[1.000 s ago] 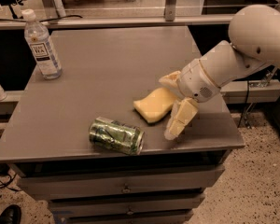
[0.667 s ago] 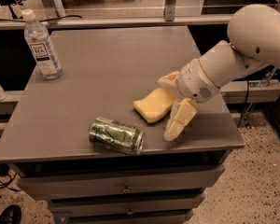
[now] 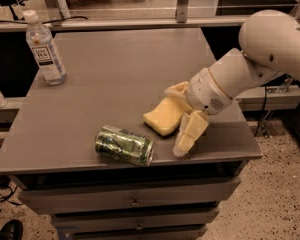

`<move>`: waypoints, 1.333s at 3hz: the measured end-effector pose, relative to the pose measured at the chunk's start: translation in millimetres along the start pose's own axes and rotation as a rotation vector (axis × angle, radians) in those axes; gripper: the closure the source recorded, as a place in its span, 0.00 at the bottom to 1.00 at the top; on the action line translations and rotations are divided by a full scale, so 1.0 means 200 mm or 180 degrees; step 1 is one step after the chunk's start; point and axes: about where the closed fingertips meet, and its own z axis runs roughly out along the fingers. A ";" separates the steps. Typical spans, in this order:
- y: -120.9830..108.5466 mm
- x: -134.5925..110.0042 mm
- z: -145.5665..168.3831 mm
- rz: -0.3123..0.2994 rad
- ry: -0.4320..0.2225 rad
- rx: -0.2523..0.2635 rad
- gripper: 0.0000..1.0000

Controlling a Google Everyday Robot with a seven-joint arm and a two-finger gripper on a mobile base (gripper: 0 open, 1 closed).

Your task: Move sponge near green can

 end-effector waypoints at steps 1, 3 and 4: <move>0.02 -0.01 0.00 -0.0014 0.0003 -0.0028 0.00; 0.00 -0.04 -0.05 -0.0079 0.0050 0.0080 0.00; -0.09 0.00 -0.17 -0.0020 0.0096 0.0389 0.00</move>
Offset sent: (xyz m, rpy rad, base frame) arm -0.0092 0.0058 0.0143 -0.0086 -0.0168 0.0312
